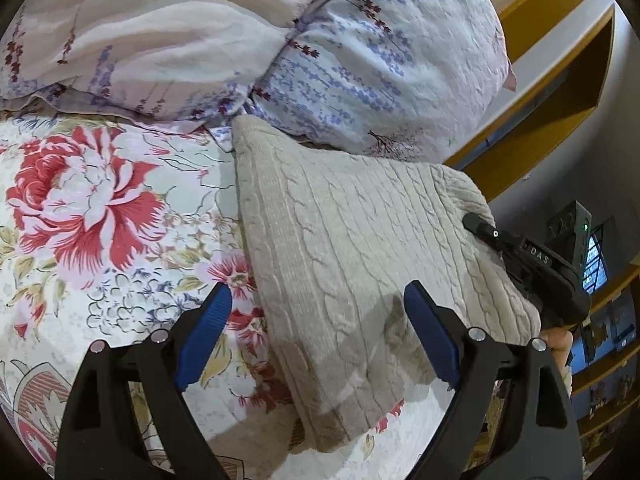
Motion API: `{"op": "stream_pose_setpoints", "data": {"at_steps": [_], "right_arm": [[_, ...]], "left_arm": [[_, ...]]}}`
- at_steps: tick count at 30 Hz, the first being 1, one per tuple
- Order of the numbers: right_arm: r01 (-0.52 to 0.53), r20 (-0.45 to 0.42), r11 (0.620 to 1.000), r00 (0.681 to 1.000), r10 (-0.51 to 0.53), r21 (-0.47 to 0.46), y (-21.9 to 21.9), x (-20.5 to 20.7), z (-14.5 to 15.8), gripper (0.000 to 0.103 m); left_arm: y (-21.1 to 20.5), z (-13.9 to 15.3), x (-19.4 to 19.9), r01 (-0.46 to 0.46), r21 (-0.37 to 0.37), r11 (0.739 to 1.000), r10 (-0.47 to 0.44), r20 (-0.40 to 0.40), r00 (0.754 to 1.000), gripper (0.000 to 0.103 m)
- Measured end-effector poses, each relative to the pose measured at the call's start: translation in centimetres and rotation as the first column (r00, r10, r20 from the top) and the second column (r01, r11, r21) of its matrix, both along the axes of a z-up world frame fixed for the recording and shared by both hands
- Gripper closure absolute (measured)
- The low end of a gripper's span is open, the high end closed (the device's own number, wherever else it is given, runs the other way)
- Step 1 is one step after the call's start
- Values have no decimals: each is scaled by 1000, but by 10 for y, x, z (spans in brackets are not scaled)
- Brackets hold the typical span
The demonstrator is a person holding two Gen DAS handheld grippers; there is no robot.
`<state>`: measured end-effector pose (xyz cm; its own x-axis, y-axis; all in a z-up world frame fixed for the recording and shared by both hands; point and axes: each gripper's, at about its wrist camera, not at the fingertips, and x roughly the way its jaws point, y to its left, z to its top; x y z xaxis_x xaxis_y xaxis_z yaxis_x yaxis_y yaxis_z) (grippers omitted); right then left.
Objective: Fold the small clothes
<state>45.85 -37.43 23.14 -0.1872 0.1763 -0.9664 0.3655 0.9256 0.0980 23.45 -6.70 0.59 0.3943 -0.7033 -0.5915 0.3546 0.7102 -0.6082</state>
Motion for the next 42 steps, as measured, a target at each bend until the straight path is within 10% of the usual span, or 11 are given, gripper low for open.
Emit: {"op": "stream_pose_setpoints", "data": {"at_steps": [8,12,26,30,35,42], "right_arm": [[116,-186,992,975,-125,-54,-34,-40,-38,78],[169,-149,982,972,-179,-79,-46,-36,-12,58],[263,-157,951,959,-238,161,-26,-57,62,57],[212,-158,966,969,-189,146,-20,-61,64,93],[79,3,996,997,-79,29,-17,-45,97,95],[51,-177,996,982,-65,-79,-29,-91,69,95]], "left_arm": [[-7,-2,-3,44,-14,999,-44,-28,999,16],[-8,0,-8,57,-21,998,-58,-43,997,17],[-9,-12,-34,69,-25,997,-71,-121,990,37],[-15,-18,-36,82,-3,997,-82,-136,987,45],[-15,-16,-38,82,6,997,-81,-136,987,44],[-22,-16,-39,114,23,993,-109,-139,984,45]]}}
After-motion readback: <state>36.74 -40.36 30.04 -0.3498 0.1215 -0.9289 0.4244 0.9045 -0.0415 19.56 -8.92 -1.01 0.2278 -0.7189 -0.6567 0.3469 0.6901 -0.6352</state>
